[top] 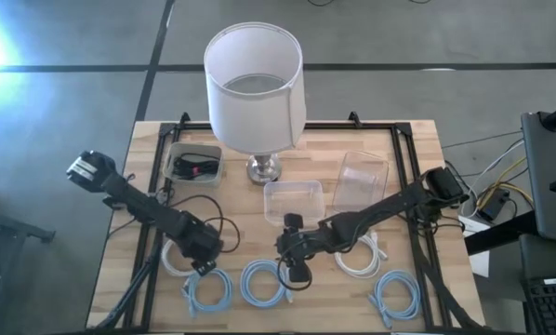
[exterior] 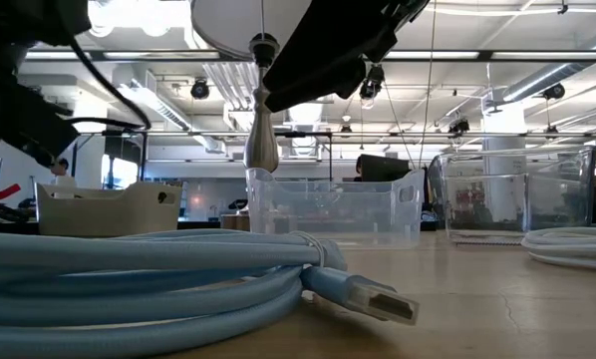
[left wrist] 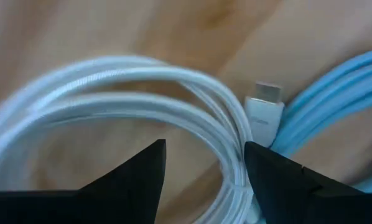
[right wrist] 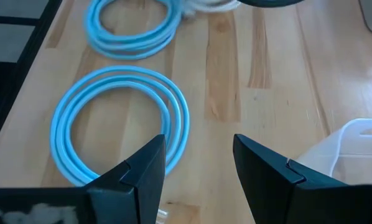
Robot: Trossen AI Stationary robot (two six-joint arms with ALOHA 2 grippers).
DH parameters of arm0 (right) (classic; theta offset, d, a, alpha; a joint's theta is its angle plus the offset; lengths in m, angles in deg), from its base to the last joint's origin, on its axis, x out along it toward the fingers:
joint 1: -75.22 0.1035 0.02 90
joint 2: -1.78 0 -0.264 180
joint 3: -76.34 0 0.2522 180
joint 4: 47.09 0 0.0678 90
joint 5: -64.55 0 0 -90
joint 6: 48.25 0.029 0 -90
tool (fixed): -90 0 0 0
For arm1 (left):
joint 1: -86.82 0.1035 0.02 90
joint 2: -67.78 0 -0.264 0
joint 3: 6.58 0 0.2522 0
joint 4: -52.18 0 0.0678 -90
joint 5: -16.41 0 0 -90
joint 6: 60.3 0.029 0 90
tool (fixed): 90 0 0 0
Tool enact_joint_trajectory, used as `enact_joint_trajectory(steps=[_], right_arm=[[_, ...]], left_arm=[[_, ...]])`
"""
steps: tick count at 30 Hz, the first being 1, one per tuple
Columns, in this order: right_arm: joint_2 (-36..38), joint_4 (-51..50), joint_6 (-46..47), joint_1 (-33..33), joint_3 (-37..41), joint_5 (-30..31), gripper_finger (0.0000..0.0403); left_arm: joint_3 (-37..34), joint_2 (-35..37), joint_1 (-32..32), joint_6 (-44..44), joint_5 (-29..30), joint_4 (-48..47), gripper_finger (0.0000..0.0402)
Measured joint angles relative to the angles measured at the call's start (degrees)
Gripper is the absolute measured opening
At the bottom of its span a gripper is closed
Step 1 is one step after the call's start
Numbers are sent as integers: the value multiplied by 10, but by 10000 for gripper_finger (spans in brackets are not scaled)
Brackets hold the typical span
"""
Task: Pick & Place USB Port
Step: Put the left white USB cable into the left transparent bin
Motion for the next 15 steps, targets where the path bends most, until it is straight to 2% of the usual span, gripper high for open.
enact_joint_trajectory(steps=[3, 9, 12, 15], right_arm=[[0, 0, -1, 0, 0, 0, 185], [0, 0, -3, 0, 0, 1, 185], [0, 0, -14, 0, 0, 1, 185], [0, 0, -16, -1, 0, 1, 185]], left_arm=[[-25, 0, 1, 2, 0, 70, 222], [-56, 1, 2, 26, 19, 88, 221], [-62, 0, 6, 43, 47, 84, 217], [-63, 0, 16, 73, 103, 81, 207]])
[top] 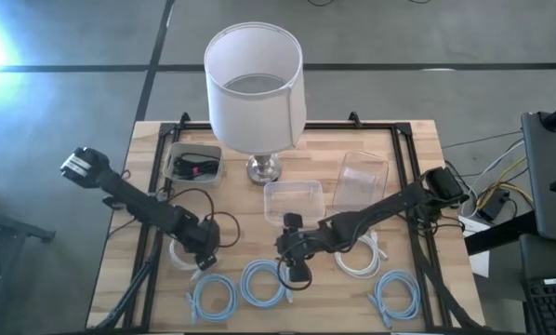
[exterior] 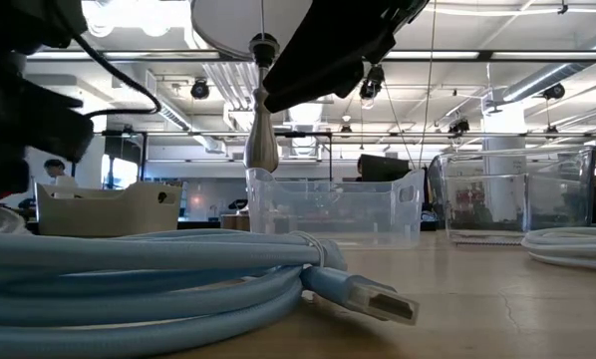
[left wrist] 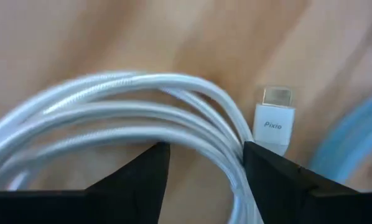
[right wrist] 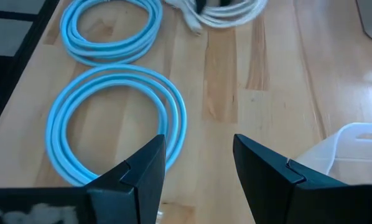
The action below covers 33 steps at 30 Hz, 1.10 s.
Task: Pick & Place USB Port
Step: Put the left white USB cable into the left transparent bin
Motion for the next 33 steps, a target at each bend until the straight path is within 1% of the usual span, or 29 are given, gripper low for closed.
enact_joint_trajectory(steps=[4, 6, 7, 10, 14, 18, 22, 25, 30, 33], right_arm=[[0, 0, -10, -2, 0, 0, 185], [0, 0, -17, -2, 0, 0, 185], [0, 0, -18, -2, 0, 0, 185], [0, 0, -19, -2, 0, 0, 185], [0, 0, -19, -2, 0, 0, 185], [0, 0, -19, -2, 0, 0, 185], [0, 0, -19, -2, 0, 0, 185], [0, 0, -19, -2, 0, 0, 185], [0, 0, -19, -2, 0, 0, 185], [0, 0, -19, -2, 0, 0, 185]], left_arm=[[4, -1, 16, 20, 100, 18, 191], [5, -1, 22, 34, 139, 47, 183], [6, -1, 26, 42, 148, 60, 180], [12, -1, 36, 75, 150, 93, 173], [21, -2, 41, 118, 148, 101, 170], [21, -2, 43, 123, 164, 102, 170], [21, 0, 43, 121, 168, 101, 170], [35, 8, 44, 136, 149, 91, 170], [65, 28, 43, 200, 128, 56, 170], [70, 32, 40, 207, 105, 46, 170]])
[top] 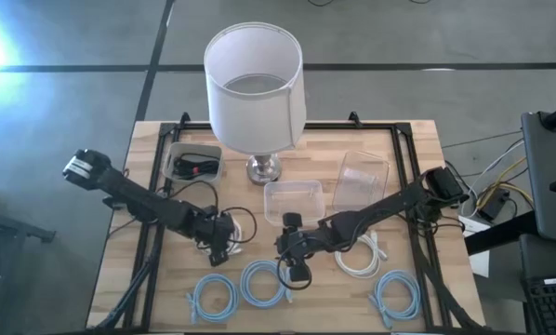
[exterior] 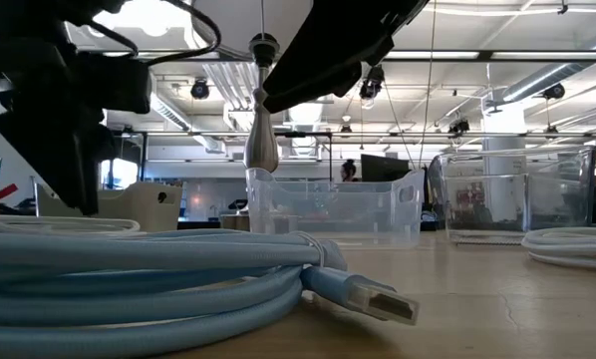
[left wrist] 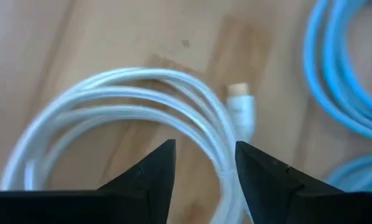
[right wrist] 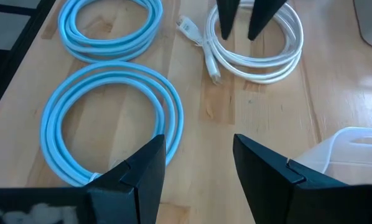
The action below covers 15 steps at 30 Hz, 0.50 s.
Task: Pick & Place USB Port
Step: Put the left white USB cable into the left transparent bin
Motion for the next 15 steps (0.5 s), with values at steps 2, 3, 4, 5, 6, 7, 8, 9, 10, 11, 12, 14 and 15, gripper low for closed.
enact_joint_trajectory(steps=[2, 3, 4, 5, 6, 7, 8, 9, 10, 11, 12, 14, 15], right_arm=[[0, 0, 0, 0, 0, 0, 185], [0, 0, 0, 0, 0, 0, 185], [0, 0, 0, 0, 0, 0, 185], [0, 0, 0, 0, 0, 0, 185], [0, 0, 0, 0, 0, 0, 185], [0, 0, 0, 0, 0, 0, 185], [0, 0, 0, 0, 0, 0, 185], [0, 0, 0, 0, 0, 0, 185], [0, 0, 0, 0, 0, 0, 185], [0, 0, 0, 0, 0, 0, 185], [0, 0, 0, 0, 0, 0, 185], [0, 0, 0, 0, 0, 0, 185], [0, 0, 0, 0, 0, 0, 185]], left_arm=[[-3, 0, -3, -4, -17, 1, 170], [-7, 0, -5, -10, -21, 0, 170], [-11, -2, -7, -14, -22, -1, 170], [-15, -4, -10, -17, -28, -1, 170], [-18, -6, -13, -18, -39, 2, 170], [-20, -9, -17, -18, -49, 6, 170], [-22, -11, -21, -17, -57, 15, 170], [-23, -13, -26, -15, -64, 26, 170], [-23, -15, -31, -12, -66, 37, 170], [-23, -17, -35, -9, -66, 48, 170], [-23, -19, -38, -3, -66, 59, 170], [-23, -23, -42, 12, -61, 73, 170], [-23, -26, -43, 19, -60, 75, 170]])
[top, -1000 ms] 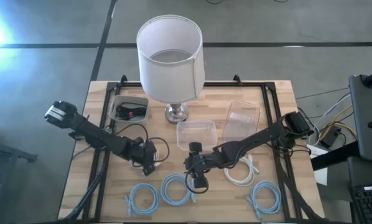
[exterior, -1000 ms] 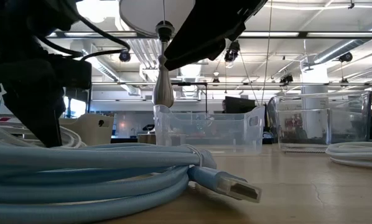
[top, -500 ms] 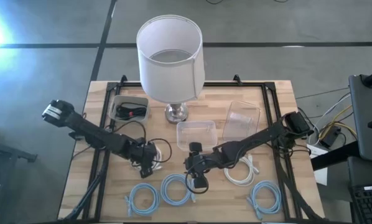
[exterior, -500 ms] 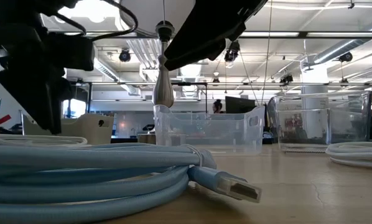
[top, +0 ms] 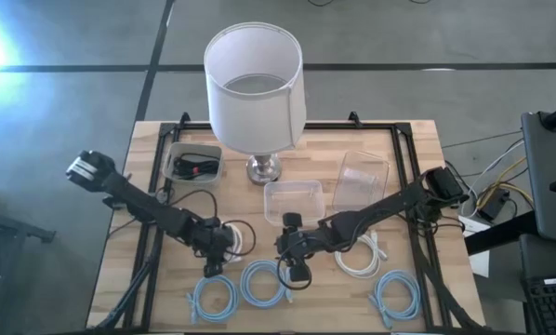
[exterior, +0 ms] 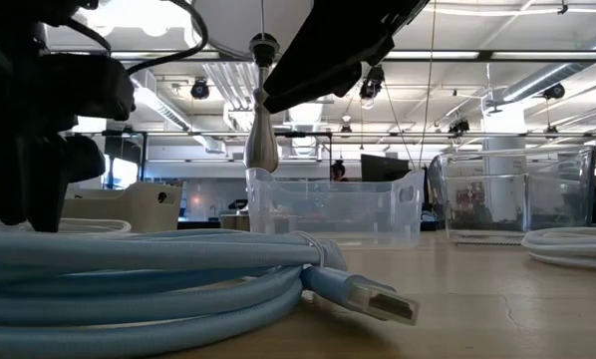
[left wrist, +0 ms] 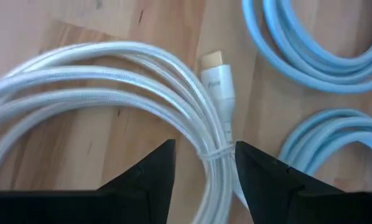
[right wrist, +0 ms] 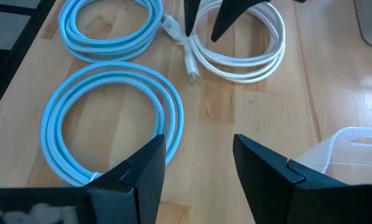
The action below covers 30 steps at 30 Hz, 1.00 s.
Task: Pick & Place USB Port
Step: Put the left white USB cable into the left transparent bin
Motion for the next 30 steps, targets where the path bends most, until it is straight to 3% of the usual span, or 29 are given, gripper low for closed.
enact_joint_trajectory(steps=[5, 10, 19, 22, 28, 30], right_arm=[[0, 0, 0, 0, 0, 0, 185], [0, 0, 0, 0, 0, 0, 185], [0, 0, -4, 0, 0, 0, 185], [0, 0, -4, 0, 0, 0, 185], [0, -1, -4, 0, 0, 0, 185], [0, -1, -5, 0, 0, 0, 185]], left_arm=[[-1, -23, -2, 28, -4, 1, 170], [4, -34, -2, 27, -80, 10, 170], [6, -50, -2, 53, -41, 11, 167], [6, -61, -2, 68, -35, 11, 146], [5, -58, 1, 78, -20, 15, 53], [5, -44, 2, 78, -9, 10, 42]])
